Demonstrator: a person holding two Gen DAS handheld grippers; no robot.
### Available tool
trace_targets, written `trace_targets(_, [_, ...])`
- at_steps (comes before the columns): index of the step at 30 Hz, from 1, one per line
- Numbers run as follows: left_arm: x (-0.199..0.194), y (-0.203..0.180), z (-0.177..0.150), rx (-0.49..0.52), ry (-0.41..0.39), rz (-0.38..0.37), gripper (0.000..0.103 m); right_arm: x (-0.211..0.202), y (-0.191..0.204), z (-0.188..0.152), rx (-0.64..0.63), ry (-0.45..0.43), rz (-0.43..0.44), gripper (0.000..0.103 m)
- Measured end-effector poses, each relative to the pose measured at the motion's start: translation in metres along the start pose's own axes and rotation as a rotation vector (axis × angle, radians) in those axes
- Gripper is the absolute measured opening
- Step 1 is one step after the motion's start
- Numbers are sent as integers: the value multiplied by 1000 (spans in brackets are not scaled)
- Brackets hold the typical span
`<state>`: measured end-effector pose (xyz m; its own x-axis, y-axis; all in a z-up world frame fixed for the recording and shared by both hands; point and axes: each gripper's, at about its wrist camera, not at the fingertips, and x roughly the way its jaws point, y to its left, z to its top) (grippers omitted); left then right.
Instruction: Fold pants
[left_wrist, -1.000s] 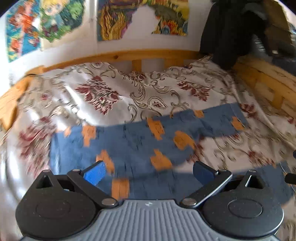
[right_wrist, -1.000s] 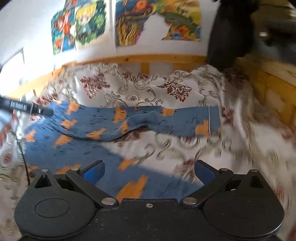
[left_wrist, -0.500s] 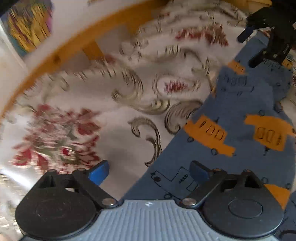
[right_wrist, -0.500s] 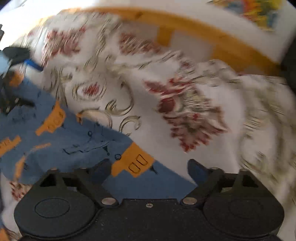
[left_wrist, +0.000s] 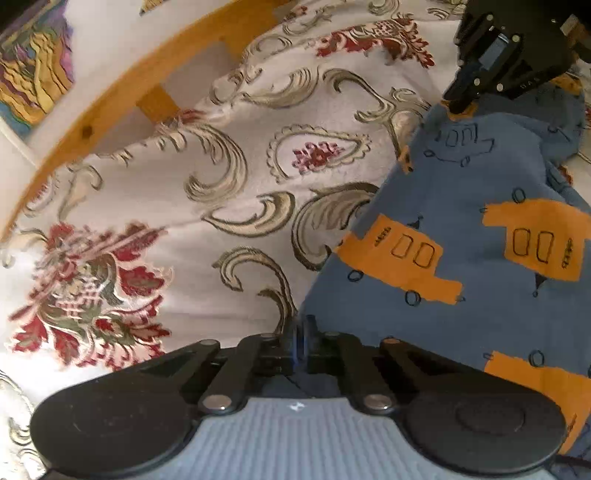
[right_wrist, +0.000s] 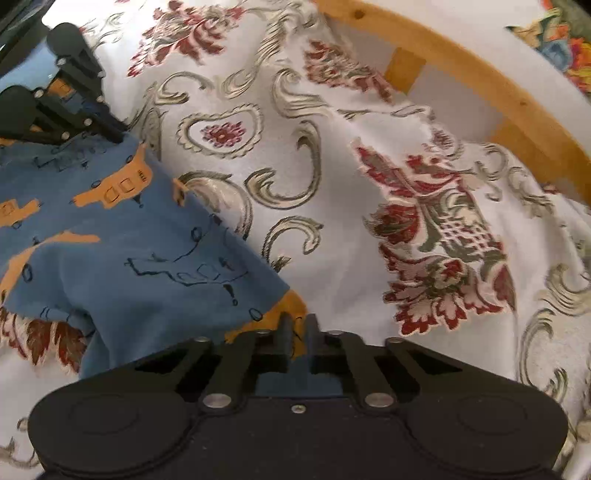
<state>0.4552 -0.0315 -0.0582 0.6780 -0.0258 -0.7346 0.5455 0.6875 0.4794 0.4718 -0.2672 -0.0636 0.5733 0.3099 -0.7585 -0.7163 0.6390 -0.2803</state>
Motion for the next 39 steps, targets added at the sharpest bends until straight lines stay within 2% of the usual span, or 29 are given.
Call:
trace_targets(5, [-16,8,6,-104,-67,102,1,-24,7,8,-20,-100,-150,2])
trace_targets(9, [-27,10,14,-127,-133,212,1,-31,9,22,-79,-156,-273,2])
trace_targets(11, [-23,14,18,-154,-138,262,1,-26,9,28,-78,-157,-305,2])
trace_targets(14, [-8,20,19,-182,-111,328,0,0,8,31,-75,-86,-318,3])
trace_targets(15, [-3,26,18,-207,-95,311,0,6,9,32,-76,-66,-323,6])
trace_targets(16, [-2,34,15,-238,-94,265,1,12,8,31,-70,-53,-324,14])
trace_targets(17, [-6,43,9,-276,-111,224,7,13,7,32,-58,-55,-324,22])
trace_targets(18, [-13,51,2,-309,-133,195,21,10,5,32,-39,-62,-318,29])
trace_targets(19, [-23,62,-6,-347,-150,168,33,7,4,32,-23,-72,-307,46])
trace_targets(20, [-29,71,-10,-375,-166,143,62,1,2,33,-11,-92,-296,69])
trace_targets(21, [-40,81,-19,-393,-189,117,81,-5,3,35,-8,-123,-281,79])
trace_targets(22, [-52,90,-28,-399,-217,97,85,-13,5,36,-10,-164,-261,91])
trace_targets(24, [-72,107,-42,-377,-232,55,99,-28,9,40,-10,-241,-185,95])
trace_targets(27, [-82,123,-57,-312,-177,-9,101,-30,19,61,-22,-302,-48,100])
trace_targets(31, [-78,126,-73,-259,-56,-106,101,-9,42,98,-79,-280,110,100])
trace_targets(34, [-73,117,-79,-214,-6,-124,98,9,57,121,-151,-231,132,92])
trace_targets(35, [-68,116,-79,-210,12,-120,94,14,57,128,-159,-214,131,89])
trace_targets(36, [-65,118,-77,-218,27,-123,88,19,55,134,-159,-198,133,88])
trace_targets(39, [-58,128,-76,-291,52,-145,79,24,46,139,-148,-148,149,78])
